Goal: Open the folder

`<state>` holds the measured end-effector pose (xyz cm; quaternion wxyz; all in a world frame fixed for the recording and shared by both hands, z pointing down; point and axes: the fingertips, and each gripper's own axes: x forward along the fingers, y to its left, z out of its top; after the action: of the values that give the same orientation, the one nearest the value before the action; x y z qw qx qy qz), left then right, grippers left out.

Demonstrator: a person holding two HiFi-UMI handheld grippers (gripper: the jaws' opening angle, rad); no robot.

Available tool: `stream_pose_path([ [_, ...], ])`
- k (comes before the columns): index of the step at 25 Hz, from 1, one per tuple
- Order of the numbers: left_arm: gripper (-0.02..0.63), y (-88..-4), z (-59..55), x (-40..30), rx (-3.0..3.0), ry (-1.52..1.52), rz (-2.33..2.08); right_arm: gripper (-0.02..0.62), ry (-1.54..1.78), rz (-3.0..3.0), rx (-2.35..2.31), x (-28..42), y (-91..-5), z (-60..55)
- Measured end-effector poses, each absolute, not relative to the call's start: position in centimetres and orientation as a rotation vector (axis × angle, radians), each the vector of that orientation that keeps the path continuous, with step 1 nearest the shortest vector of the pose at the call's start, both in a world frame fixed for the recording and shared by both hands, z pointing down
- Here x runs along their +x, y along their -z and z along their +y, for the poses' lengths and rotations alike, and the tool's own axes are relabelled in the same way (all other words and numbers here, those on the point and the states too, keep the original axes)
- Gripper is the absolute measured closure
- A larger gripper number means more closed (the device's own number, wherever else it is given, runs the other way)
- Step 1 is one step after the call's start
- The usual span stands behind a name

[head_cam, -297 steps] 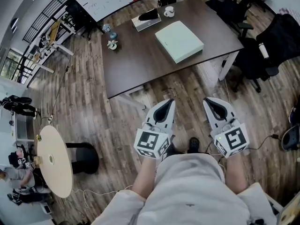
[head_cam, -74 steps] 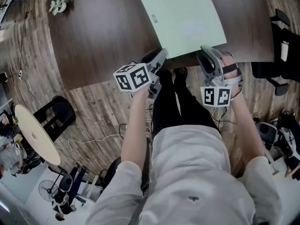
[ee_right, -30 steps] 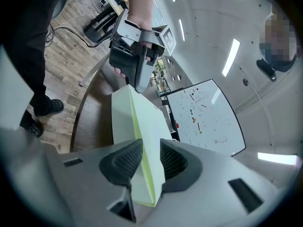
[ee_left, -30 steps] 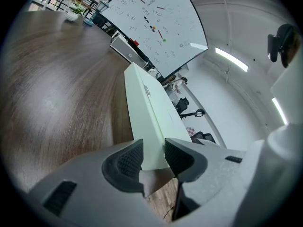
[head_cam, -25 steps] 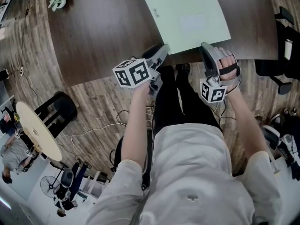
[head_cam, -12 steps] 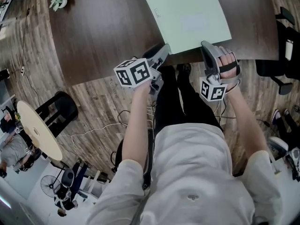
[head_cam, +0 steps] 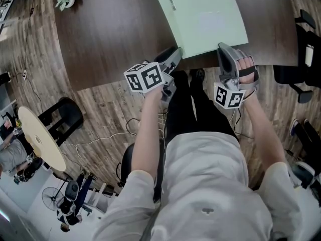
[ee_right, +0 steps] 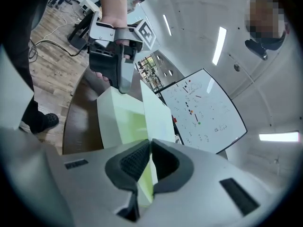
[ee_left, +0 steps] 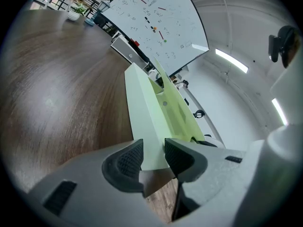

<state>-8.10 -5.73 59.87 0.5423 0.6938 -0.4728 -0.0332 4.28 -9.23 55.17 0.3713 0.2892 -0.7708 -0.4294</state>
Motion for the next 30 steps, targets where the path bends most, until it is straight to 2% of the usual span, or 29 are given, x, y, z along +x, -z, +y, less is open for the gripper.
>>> stream_pose_path([
  [30,0.465,-60.0,-5.9,-8.2,1.608,0.015,-1.191,0.581,0.91,-2.002,0.974,7.6,-49.9,-11.4],
])
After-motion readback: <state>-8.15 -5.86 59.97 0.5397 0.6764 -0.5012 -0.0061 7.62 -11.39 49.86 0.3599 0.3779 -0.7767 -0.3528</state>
